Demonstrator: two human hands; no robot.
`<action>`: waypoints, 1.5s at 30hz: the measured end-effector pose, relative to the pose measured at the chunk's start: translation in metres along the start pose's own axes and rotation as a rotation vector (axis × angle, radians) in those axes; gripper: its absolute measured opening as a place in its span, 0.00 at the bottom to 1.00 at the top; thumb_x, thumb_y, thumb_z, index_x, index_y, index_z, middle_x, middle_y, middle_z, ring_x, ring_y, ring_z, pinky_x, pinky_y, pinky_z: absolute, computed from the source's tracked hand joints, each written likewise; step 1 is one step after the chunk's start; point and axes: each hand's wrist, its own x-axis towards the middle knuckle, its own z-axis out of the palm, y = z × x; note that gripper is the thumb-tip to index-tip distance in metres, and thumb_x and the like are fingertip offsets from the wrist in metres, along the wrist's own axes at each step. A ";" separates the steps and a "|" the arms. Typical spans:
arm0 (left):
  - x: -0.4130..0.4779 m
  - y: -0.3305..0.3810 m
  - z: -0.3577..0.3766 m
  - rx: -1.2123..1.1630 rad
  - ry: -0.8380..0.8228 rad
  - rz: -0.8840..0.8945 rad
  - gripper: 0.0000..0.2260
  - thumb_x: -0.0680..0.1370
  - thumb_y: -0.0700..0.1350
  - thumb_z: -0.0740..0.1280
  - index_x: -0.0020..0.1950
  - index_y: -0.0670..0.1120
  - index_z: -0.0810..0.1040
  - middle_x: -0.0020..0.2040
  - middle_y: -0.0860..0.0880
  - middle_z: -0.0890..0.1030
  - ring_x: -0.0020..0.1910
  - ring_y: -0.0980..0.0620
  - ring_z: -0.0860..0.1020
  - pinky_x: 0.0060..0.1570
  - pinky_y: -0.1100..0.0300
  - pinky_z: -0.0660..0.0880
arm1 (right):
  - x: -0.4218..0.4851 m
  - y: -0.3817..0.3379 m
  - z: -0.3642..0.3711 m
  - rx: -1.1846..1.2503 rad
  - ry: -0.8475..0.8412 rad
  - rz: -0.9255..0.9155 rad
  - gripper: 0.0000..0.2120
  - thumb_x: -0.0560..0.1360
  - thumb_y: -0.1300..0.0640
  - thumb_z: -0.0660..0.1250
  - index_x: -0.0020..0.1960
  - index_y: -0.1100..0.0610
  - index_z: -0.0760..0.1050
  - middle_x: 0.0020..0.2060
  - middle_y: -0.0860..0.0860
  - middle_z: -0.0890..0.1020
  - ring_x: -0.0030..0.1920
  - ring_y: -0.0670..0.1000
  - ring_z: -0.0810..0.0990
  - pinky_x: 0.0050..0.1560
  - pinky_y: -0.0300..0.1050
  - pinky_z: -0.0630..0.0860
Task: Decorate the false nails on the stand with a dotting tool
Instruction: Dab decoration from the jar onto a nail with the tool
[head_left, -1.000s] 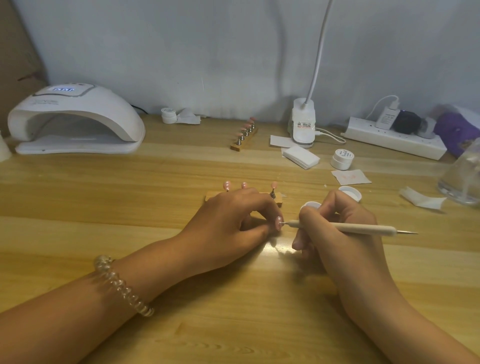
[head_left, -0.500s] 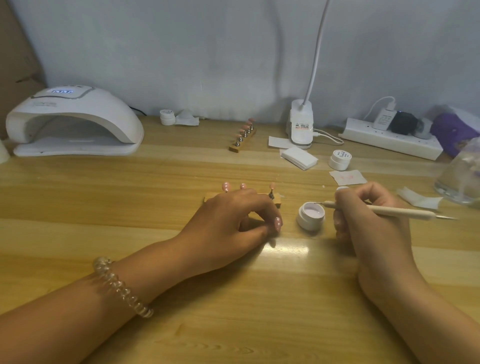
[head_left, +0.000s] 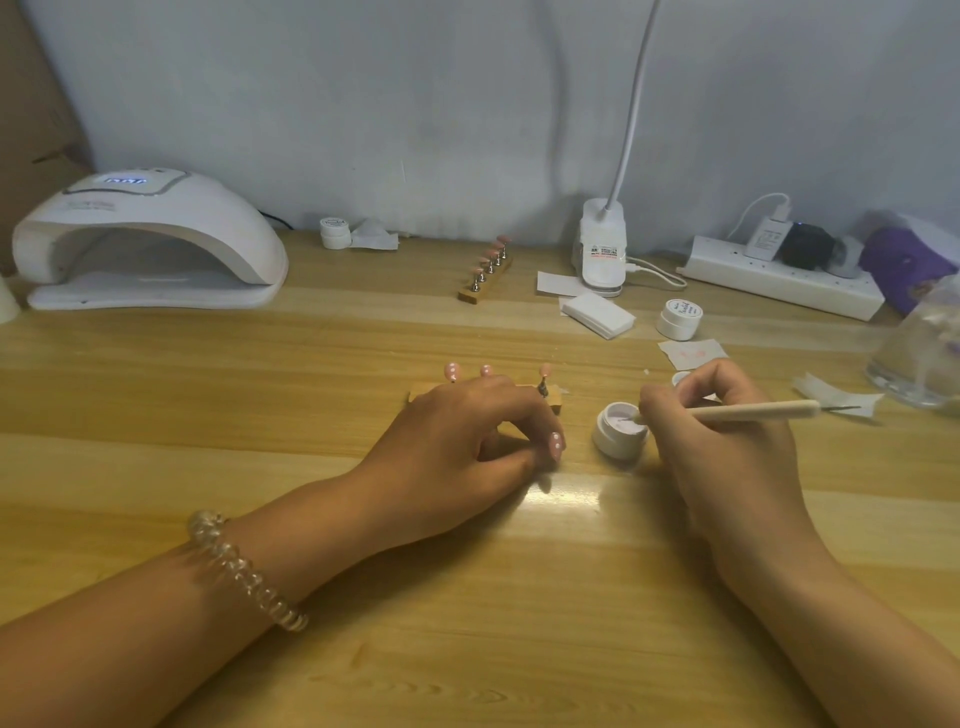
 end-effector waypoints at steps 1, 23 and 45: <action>0.000 0.000 0.000 0.000 0.001 0.001 0.03 0.76 0.41 0.72 0.46 0.49 0.82 0.43 0.57 0.82 0.35 0.74 0.72 0.42 0.76 0.62 | 0.000 0.000 0.000 -0.006 -0.006 -0.001 0.11 0.72 0.55 0.70 0.36 0.54 0.68 0.24 0.45 0.74 0.23 0.43 0.69 0.28 0.41 0.64; -0.001 0.001 -0.001 0.010 0.000 -0.015 0.05 0.76 0.39 0.72 0.47 0.49 0.82 0.45 0.57 0.83 0.36 0.73 0.73 0.42 0.75 0.63 | -0.007 -0.010 -0.002 0.176 0.052 -0.034 0.13 0.78 0.48 0.69 0.39 0.47 0.68 0.30 0.51 0.75 0.27 0.46 0.71 0.29 0.41 0.67; 0.000 0.002 0.000 0.025 0.011 -0.013 0.02 0.76 0.41 0.72 0.47 0.48 0.82 0.44 0.57 0.83 0.37 0.74 0.73 0.44 0.77 0.63 | -0.030 -0.030 0.007 0.272 -0.227 0.132 0.10 0.72 0.58 0.67 0.38 0.58 0.66 0.24 0.55 0.79 0.22 0.48 0.72 0.24 0.40 0.68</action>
